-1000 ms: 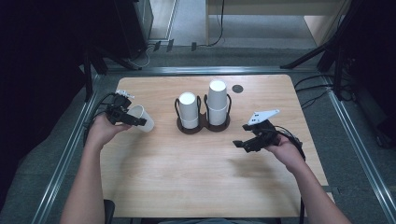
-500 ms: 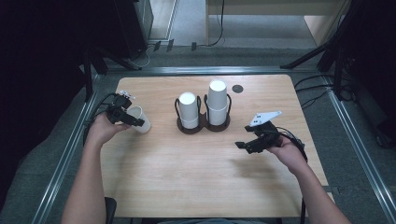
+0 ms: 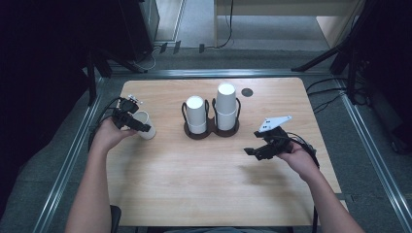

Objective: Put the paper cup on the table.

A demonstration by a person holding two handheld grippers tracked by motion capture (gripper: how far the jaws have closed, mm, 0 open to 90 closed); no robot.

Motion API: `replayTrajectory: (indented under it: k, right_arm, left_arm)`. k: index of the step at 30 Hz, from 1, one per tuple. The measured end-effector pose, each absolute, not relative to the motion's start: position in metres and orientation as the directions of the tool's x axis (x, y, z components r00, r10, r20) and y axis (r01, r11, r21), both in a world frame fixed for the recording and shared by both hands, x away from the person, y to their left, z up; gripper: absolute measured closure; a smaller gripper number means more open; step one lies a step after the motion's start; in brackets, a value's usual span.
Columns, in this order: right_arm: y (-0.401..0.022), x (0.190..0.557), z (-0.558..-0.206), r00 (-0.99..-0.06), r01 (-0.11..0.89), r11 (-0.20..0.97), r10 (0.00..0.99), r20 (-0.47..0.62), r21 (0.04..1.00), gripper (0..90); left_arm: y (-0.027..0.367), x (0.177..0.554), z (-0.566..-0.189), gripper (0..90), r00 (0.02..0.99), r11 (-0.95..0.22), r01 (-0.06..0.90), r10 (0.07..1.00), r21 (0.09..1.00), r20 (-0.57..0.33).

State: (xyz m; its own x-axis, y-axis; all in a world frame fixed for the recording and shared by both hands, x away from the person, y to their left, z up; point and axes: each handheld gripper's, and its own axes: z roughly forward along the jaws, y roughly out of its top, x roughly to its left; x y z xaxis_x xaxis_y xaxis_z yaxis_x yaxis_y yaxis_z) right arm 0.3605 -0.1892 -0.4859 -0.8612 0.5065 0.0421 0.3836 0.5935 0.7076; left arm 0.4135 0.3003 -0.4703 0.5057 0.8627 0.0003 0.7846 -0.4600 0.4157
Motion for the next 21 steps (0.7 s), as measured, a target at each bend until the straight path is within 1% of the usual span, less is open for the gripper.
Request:
replayTrajectory:
  k: [15,19,21]
  right_arm:
    - [-0.1874,0.3598,-0.4870,-0.866,0.376,0.611,0.500,0.029,0.697,21.8]
    - [-0.1886,0.3595,-0.4861,-0.863,0.379,0.604,0.504,0.032,0.701,21.8]
    - [-0.1888,0.3594,-0.4862,-0.864,0.378,0.606,0.503,0.031,0.700,21.8]
  left_arm:
    - [0.3004,0.4130,-0.4711,17.3,0.515,-0.451,0.779,0.856,0.435,-0.036]
    - [0.3003,0.4131,-0.4698,13.0,0.515,-0.444,0.778,0.856,0.444,-0.047]
    - [0.3000,0.4127,-0.4688,12.7,0.514,-0.438,0.777,0.856,0.452,-0.053]
